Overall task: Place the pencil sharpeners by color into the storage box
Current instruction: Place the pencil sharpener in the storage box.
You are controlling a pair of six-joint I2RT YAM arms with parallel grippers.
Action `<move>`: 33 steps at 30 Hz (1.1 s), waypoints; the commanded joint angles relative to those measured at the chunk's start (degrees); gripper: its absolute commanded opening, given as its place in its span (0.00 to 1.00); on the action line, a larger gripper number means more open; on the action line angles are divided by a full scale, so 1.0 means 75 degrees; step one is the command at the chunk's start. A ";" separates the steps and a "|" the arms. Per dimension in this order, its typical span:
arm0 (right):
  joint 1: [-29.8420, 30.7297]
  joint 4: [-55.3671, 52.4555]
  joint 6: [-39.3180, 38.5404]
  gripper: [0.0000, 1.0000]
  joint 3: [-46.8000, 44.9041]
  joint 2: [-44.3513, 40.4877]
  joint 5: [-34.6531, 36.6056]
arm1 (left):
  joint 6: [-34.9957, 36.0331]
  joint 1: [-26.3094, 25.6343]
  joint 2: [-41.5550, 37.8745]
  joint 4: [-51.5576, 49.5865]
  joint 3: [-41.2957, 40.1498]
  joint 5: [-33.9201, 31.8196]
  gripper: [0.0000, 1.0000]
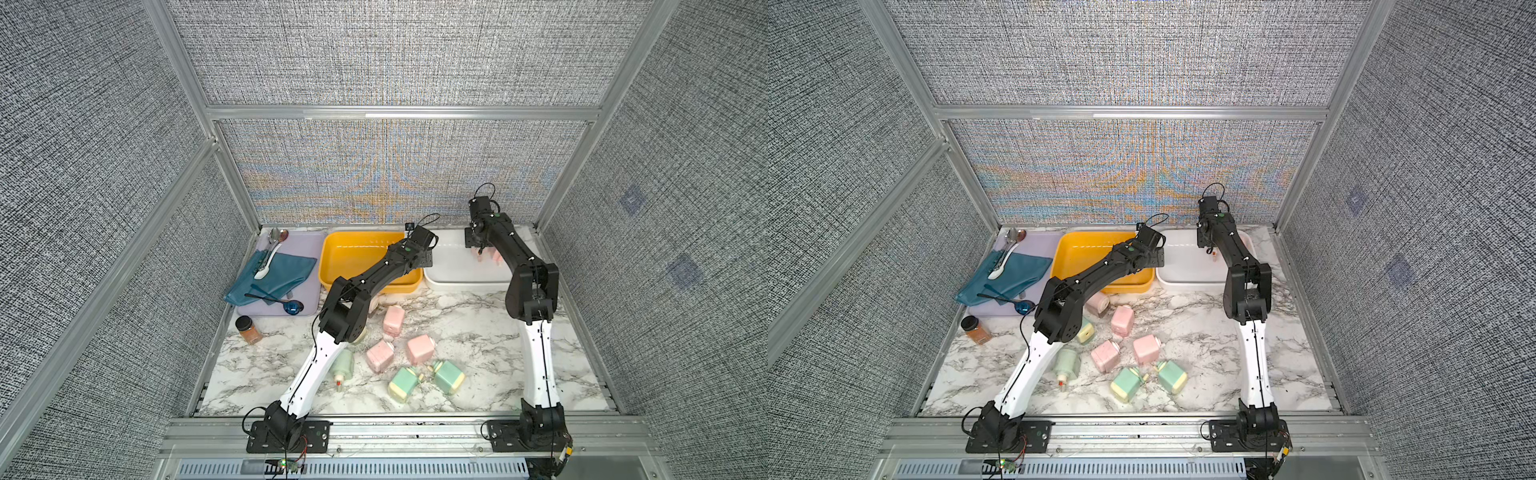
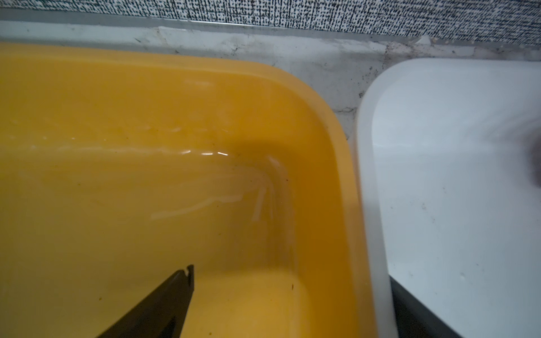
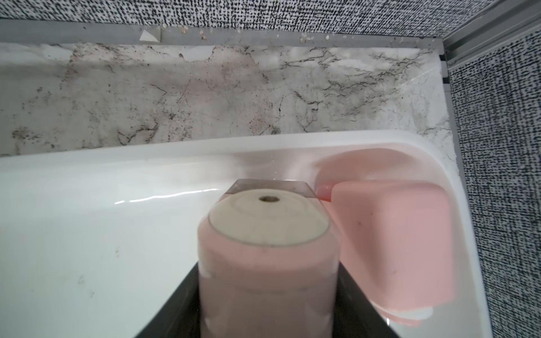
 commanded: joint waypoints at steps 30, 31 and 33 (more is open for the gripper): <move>0.0098 -0.0021 -0.0417 0.61 -0.0310 0.0229 0.1134 | 0.0257 0.0099 -0.0335 -0.0255 -0.0208 -0.0214 0.99; 0.0103 -0.0035 -0.0409 0.62 -0.0321 0.0220 0.1160 | 0.0251 0.0102 -0.0355 -0.0246 -0.0209 -0.0185 0.99; 0.0103 -0.0018 -0.0392 0.64 -0.0322 0.0197 0.1207 | 0.0257 0.0096 -0.0346 -0.0243 -0.0188 -0.0135 0.99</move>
